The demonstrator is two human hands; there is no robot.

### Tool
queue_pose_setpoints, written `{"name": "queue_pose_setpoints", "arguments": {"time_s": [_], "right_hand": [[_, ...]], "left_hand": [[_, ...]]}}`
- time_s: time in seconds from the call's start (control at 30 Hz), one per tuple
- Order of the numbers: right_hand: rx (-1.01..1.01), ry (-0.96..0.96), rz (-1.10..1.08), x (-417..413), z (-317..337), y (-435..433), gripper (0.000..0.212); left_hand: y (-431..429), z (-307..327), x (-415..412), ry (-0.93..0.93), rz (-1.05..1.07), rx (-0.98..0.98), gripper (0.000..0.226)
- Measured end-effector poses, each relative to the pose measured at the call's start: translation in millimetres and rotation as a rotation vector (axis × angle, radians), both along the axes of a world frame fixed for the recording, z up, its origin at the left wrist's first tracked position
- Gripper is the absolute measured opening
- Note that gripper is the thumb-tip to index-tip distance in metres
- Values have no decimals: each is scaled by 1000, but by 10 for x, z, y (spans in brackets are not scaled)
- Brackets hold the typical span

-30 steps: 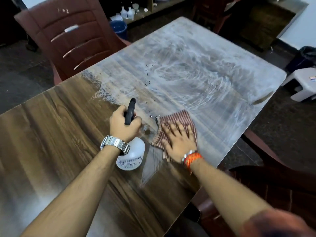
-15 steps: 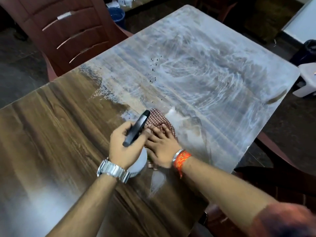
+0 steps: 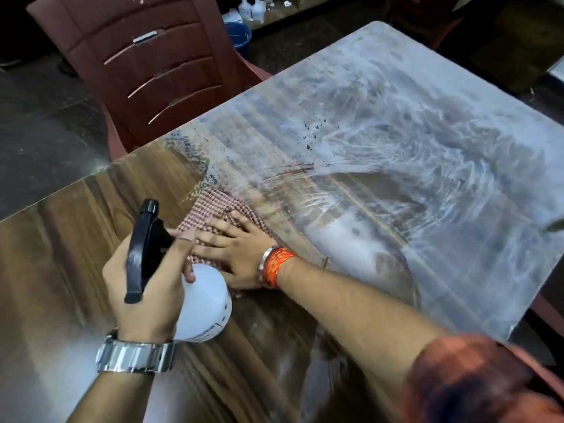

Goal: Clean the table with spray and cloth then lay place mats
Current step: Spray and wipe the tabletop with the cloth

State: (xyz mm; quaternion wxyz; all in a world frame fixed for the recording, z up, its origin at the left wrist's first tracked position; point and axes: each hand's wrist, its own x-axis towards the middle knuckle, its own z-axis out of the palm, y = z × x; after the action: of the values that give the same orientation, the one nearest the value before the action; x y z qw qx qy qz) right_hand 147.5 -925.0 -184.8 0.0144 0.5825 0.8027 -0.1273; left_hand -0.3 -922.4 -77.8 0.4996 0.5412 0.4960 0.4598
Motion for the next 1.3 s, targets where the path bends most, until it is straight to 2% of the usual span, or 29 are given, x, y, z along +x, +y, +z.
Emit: {"name": "queue_pose_setpoints", "arguments": {"time_s": [0.03, 0.07, 0.13, 0.2, 0.27, 0.33, 0.5, 0.57, 0.67, 0.77, 0.83, 0.9, 0.97, 1.07, 1.13, 1.23, 1.3], "right_hand": [[31, -6, -2, 177, -20, 9, 60], [59, -12, -103, 413, -49, 16, 63], [49, -5, -509, 1029, -111, -43, 69], [3, -19, -945, 1579, -102, -253, 65], [-20, -10, -1144, 1671, -62, -498, 64], [15, -73, -1049, 1237, -87, -739, 67], [49, 19, -229, -297, 14, -2024, 59], [5, 43, -135, -374, 35, -2550, 57], [22, 37, -223, 224, 40, -2863, 58], [22, -72, -699, 1236, -52, -2894, 62], [-54, -51, -1036, 1668, -41, -2920, 63], [-69, -32, -1173, 1643, -47, -2879, 64], [-38, -32, -1073, 1251, -3, -2949, 66], [85, 39, -607, 456, 3, -3340, 64], [86, 84, -331, 137, -8, -3701, 61], [109, 71, -211, 400, -37, -3897, 53], [131, 20, -335, 896, -101, -3906, 50]], "left_hand": [[19, 14, -17, 27, -4, 7, 15], [19, 25, -34, 68, -19, 13, 12], [-41, 62, -66, 134, -66, 11, 10], [-118, 85, -128, 145, -107, 14, 15], [-211, 108, -168, 147, -136, -8, 23], [-309, 136, -147, 144, -170, -32, 26], [-612, 227, 29, 84, -228, -87, 23], [-765, 281, 50, 72, -235, -76, 21], [-1039, 357, 83, 76, -226, -75, 20], [-1374, 380, 108, 111, -249, -88, 21], [-1635, 397, 131, 124, -247, -96, 22], [-1858, 391, 149, 152, -230, -101, 21], [-2105, 388, 158, 170, -206, -118, 17], [-2443, 426, 171, 172, -151, -121, 21], [-2688, 459, 151, 202, -111, -99, 22], [-2979, 528, 50, 204, -73, -99, 18], [-3166, 572, -29, 194, -72, -100, 23]]}}
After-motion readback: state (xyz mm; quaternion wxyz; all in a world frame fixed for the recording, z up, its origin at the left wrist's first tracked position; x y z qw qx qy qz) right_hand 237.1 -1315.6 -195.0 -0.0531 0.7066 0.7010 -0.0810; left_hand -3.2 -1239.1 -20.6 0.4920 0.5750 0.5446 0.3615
